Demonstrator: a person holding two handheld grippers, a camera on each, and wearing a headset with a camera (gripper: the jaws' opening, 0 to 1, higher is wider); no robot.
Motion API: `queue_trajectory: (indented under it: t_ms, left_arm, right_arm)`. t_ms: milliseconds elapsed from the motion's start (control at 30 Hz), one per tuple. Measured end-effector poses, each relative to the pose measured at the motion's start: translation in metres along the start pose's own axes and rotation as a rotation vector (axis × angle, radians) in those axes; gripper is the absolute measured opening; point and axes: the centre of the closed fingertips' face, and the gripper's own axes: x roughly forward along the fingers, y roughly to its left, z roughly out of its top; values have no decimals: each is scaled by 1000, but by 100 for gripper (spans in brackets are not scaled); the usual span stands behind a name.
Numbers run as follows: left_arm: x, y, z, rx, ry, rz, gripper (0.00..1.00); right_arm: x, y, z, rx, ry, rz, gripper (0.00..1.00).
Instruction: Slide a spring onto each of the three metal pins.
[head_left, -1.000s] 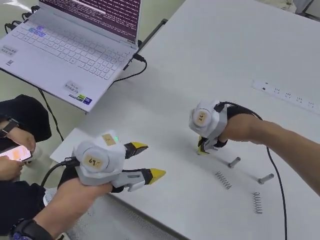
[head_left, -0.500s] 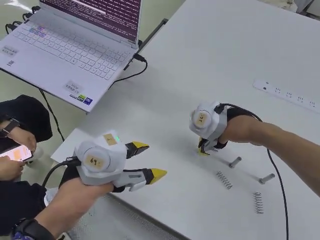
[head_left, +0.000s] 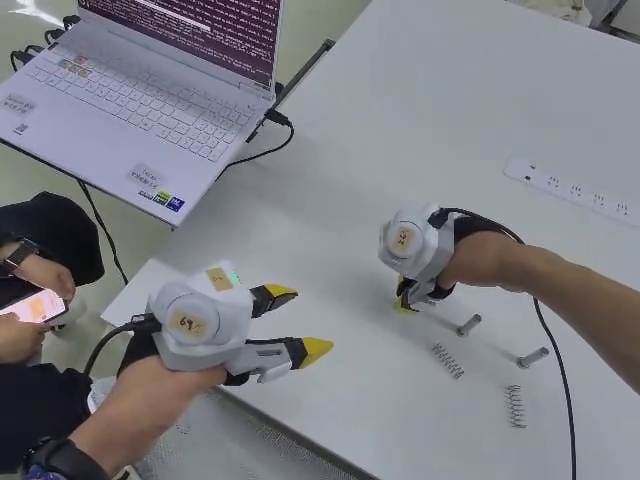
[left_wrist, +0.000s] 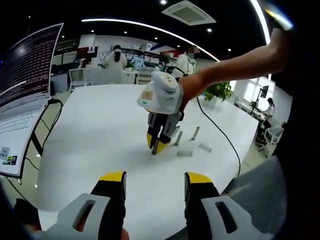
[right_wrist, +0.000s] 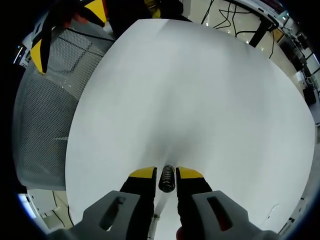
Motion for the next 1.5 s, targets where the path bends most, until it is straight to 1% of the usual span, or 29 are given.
queue_trajectory:
  t_ms: [333, 533, 700, 833, 967, 1067, 1167, 1333, 1500]
  left_arm:
    - [1, -1, 2, 6, -4, -4, 42]
    - [1, -3, 3, 12, -3, -8, 42]
    - [1, -6, 4, 13, -3, -14, 43]
    - [2, -7, 3, 17, 1, -21, 44]
    - [2, -9, 4, 20, 2, -25, 44]
    - [3, -10, 2, 19, 6, -27, 44]
    - [2, -12, 2, 17, 6, -28, 44]
    - [1, -15, 2, 16, 4, -27, 44]
    - [1, -17, 3, 18, 3, -27, 44]
  right_arm:
    - [-13, -3, 3, 7, -24, -25, 18]
    - [-21, -2, 6, 9, -48, -38, 20]
    - [-28, -3, 9, 21, -73, -60, 22]
    - [-32, -5, 7, 30, -82, -81, 24]
    - [-36, -4, 7, 45, -101, -91, 26]
    - [-40, -3, 6, 66, -119, -105, 28]
    - [-43, 0, 5, 83, -137, -110, 28]
    - [-49, 5, 3, 135, -188, -123, 28]
    - [-51, 9, -1, 175, -223, -137, 28]
